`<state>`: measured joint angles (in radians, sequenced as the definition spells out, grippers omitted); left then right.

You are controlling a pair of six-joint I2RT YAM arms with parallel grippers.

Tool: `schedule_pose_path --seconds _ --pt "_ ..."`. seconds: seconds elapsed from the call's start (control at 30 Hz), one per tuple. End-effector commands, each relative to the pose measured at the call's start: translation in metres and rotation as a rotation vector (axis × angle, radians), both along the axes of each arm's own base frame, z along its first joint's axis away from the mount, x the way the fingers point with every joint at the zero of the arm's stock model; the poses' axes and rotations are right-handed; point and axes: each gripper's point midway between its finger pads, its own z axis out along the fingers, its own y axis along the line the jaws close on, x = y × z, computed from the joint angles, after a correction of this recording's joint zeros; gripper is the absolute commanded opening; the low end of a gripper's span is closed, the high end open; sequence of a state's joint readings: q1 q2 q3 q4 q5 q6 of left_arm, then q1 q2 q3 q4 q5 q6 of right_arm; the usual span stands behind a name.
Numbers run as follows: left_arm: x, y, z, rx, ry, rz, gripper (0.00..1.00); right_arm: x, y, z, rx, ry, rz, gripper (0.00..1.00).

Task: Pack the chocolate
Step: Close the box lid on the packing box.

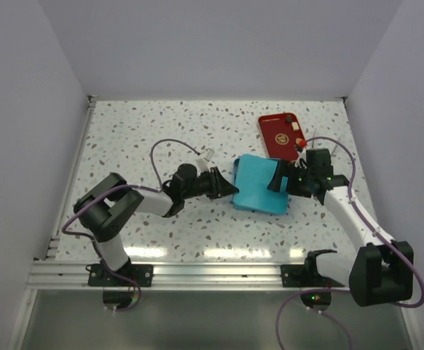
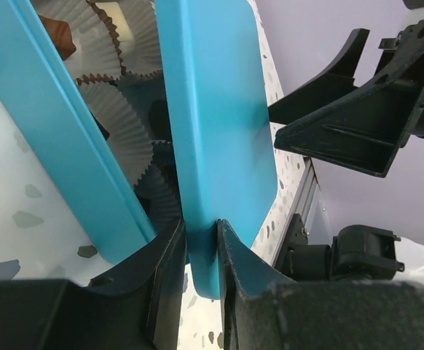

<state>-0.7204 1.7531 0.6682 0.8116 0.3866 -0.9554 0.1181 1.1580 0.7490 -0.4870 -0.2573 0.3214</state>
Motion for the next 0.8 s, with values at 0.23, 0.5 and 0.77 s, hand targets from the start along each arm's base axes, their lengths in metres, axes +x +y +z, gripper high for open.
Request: schedule_pose_path --seconds 0.23,0.5,0.77 --pt "-0.001 -0.001 0.027 -0.198 -0.020 0.012 0.13 0.004 0.006 -0.003 0.024 -0.011 0.003 0.95" --pt "0.012 0.002 0.023 -0.153 -0.032 0.077 0.14 0.017 0.012 0.009 0.060 -0.049 0.005 0.95" --pt "0.028 0.006 0.021 -0.058 -0.064 0.146 0.16 0.030 0.018 0.023 0.093 -0.087 0.004 0.95"
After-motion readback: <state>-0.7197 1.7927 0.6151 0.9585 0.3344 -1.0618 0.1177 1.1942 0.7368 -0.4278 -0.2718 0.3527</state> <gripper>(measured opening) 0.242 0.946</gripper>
